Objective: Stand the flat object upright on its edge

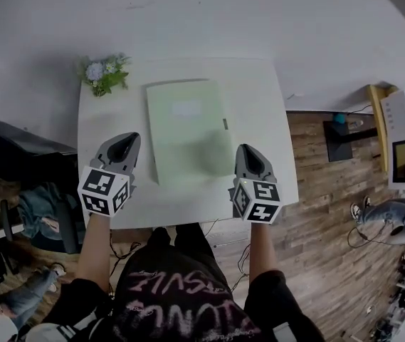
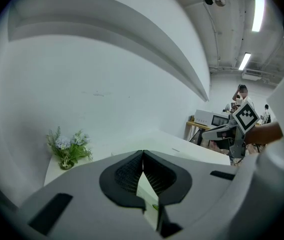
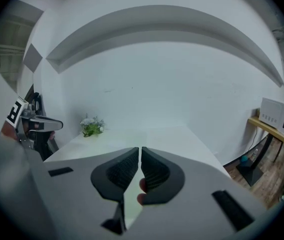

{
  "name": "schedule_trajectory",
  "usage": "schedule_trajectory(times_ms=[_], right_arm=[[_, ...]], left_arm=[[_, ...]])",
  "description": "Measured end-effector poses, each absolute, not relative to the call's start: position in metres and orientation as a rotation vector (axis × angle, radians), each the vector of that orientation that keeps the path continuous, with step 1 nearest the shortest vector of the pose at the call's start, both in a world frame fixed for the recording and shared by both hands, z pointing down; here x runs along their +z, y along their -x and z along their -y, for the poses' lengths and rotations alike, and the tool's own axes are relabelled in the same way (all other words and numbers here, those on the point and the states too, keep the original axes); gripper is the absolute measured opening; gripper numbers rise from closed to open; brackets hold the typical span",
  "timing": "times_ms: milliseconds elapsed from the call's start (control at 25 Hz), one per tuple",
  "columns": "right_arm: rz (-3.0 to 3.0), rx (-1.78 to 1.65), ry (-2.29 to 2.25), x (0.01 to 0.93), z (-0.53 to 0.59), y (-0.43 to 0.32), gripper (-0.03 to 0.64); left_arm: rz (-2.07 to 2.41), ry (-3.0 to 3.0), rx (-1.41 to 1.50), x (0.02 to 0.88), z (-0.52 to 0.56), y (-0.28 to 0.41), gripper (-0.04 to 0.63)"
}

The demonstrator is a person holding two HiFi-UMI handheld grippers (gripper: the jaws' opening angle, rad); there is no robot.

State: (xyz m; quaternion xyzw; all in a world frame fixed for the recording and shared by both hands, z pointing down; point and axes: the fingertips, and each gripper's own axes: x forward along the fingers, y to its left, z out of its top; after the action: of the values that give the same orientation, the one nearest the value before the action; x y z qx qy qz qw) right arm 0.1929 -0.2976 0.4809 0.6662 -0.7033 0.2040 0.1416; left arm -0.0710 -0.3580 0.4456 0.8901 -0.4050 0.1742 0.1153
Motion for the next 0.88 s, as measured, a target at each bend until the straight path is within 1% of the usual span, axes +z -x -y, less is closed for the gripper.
schedule_trajectory(times_ms=[480,680,880], right_arm=[[2.016,0.693,-1.818,0.524,0.307,-0.196,0.029],[2.003,0.749,-1.778,0.546,0.307,-0.198,0.032],[2.004,0.778,-1.734,0.561,0.311,-0.197,0.072]], left_arm=[[1.141,-2.523,0.583,0.493,0.363,0.057,0.015],[1.092,-2.514,0.564,0.509,0.362,0.049,0.015],[1.095,-2.464,0.595,0.528,0.363,0.047,0.017]])
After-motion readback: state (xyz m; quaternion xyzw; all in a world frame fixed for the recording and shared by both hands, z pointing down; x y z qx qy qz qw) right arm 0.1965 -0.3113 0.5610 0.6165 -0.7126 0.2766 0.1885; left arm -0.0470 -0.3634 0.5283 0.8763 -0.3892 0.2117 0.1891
